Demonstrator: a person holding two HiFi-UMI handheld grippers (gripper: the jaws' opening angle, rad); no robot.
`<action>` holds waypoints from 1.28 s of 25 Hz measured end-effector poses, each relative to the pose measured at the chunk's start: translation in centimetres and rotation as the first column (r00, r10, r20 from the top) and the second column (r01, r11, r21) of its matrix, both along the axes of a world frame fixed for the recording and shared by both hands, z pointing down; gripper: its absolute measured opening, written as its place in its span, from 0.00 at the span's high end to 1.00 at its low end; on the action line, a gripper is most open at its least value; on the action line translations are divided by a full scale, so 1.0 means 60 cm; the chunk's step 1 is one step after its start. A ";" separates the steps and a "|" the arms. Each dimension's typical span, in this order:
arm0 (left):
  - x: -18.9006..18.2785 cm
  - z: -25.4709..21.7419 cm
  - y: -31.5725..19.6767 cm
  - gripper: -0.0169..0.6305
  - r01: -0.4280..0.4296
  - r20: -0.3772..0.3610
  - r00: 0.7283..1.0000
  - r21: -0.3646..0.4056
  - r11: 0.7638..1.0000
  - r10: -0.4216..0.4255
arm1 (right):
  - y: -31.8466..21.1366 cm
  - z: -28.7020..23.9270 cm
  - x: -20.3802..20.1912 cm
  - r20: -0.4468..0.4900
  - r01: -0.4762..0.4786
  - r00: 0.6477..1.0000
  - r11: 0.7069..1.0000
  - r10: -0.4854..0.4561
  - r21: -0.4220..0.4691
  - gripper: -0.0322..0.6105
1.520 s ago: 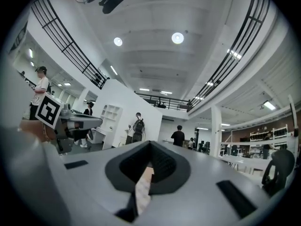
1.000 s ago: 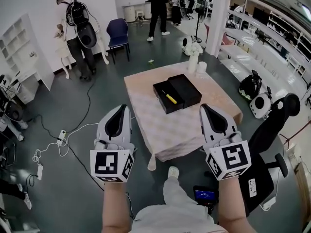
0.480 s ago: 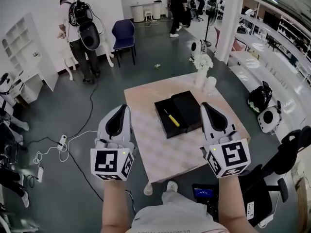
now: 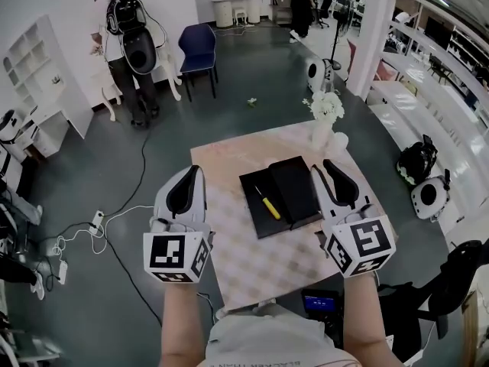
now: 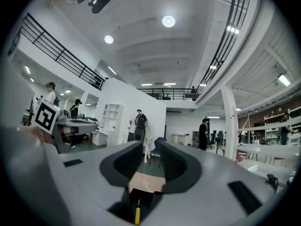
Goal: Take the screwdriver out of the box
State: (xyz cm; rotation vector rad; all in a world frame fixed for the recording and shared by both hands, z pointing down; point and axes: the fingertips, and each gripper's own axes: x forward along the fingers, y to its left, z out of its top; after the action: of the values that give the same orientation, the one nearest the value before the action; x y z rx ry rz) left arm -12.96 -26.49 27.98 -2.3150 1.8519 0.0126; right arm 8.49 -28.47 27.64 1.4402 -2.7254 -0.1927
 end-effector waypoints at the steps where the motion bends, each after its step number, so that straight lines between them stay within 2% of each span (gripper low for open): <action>1: -0.001 -0.001 -0.011 0.96 0.003 0.000 1.000 -0.004 1.000 -0.003 | -0.013 0.003 -0.003 0.001 0.011 1.000 1.000 -0.011 -0.013 0.74; 3: -0.001 -0.001 -0.027 0.96 0.005 0.002 1.000 -0.010 1.000 -0.005 | -0.033 0.012 -0.007 -0.001 0.021 1.000 0.999 -0.021 -0.033 0.54; 6: -0.001 0.002 -0.045 0.96 0.004 0.010 1.000 -0.016 1.000 -0.004 | -0.055 0.027 -0.008 0.007 0.020 1.000 0.997 -0.020 -0.068 0.48; 12: -0.008 0.019 -0.077 0.96 -0.007 0.008 1.000 -0.042 0.999 0.007 | -0.084 0.051 -0.016 0.012 0.029 1.000 0.992 -0.027 -0.120 0.48; 22: -0.035 0.061 -0.113 0.96 -0.024 0.006 1.000 -0.102 0.995 0.025 | -0.122 0.143 -0.069 -0.098 0.022 0.994 0.972 -0.047 -0.235 0.48; 26: -0.066 0.078 -0.119 0.96 -0.003 -0.013 1.000 -0.124 0.992 0.001 | -0.137 0.209 -0.094 -0.163 0.029 0.983 0.945 -0.086 -0.325 0.49; 30: -0.092 0.092 -0.123 0.96 0.012 -0.029 0.999 -0.145 0.989 -0.016 | -0.148 0.275 -0.123 -0.223 0.045 0.963 0.904 -0.153 -0.425 0.50; 32: -0.099 0.101 -0.124 0.96 0.014 -0.031 0.999 -0.157 0.987 -0.019 | -0.152 0.308 -0.136 -0.241 0.049 0.953 0.878 -0.184 -0.477 0.53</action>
State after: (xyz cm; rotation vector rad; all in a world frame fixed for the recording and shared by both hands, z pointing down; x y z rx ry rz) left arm -18.93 -33.94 34.02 -2.4158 1.9530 -0.1022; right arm 0.35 -37.59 46.12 1.0257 -2.4002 0.2290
